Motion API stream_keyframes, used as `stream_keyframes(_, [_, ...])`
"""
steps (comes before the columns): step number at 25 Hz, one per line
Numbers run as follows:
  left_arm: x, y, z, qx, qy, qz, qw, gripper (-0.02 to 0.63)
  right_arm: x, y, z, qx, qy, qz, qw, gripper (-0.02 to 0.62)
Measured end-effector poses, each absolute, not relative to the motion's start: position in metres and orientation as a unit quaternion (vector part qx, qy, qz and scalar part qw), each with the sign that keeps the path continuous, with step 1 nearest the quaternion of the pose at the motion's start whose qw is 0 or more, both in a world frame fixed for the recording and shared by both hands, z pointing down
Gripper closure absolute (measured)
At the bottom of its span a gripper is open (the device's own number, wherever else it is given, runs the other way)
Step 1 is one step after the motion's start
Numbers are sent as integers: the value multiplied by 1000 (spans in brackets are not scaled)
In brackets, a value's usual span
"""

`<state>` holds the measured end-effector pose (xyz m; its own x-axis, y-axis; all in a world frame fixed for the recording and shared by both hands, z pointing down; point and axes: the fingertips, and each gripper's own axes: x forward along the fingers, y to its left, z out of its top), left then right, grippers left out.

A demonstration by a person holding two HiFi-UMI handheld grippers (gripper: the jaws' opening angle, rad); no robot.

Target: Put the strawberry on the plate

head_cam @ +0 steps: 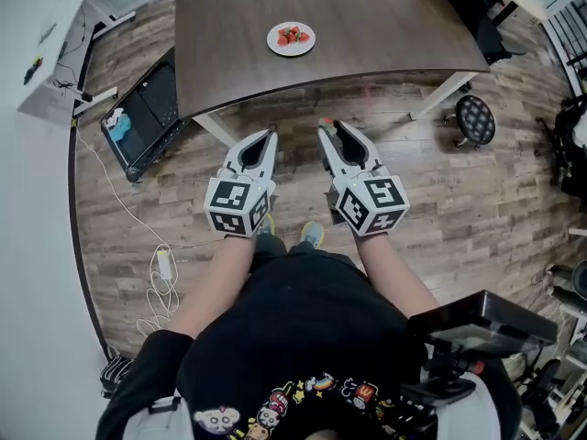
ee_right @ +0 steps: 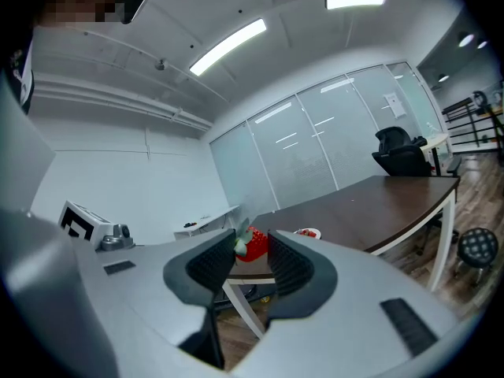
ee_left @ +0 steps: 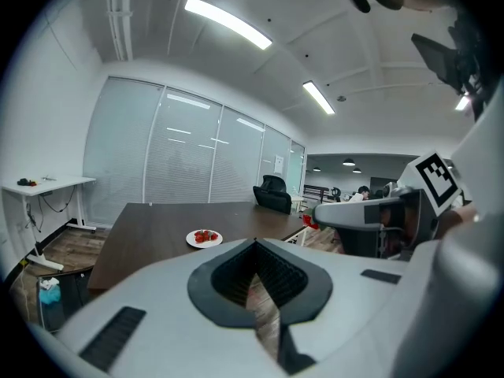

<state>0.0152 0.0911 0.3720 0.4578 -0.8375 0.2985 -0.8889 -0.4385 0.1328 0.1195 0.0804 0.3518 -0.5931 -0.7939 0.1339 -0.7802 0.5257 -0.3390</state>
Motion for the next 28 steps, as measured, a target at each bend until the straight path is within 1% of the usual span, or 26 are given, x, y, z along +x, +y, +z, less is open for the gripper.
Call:
stream_keyframes(14, [7, 88, 370, 846, -512, 77, 128, 618, 109, 89, 355, -447, 878, -172, 8, 460])
stream_keyframes(28, [-33, 24, 378, 854, -496, 76, 138, 618, 70, 30, 364, -466, 868, -172, -7, 460])
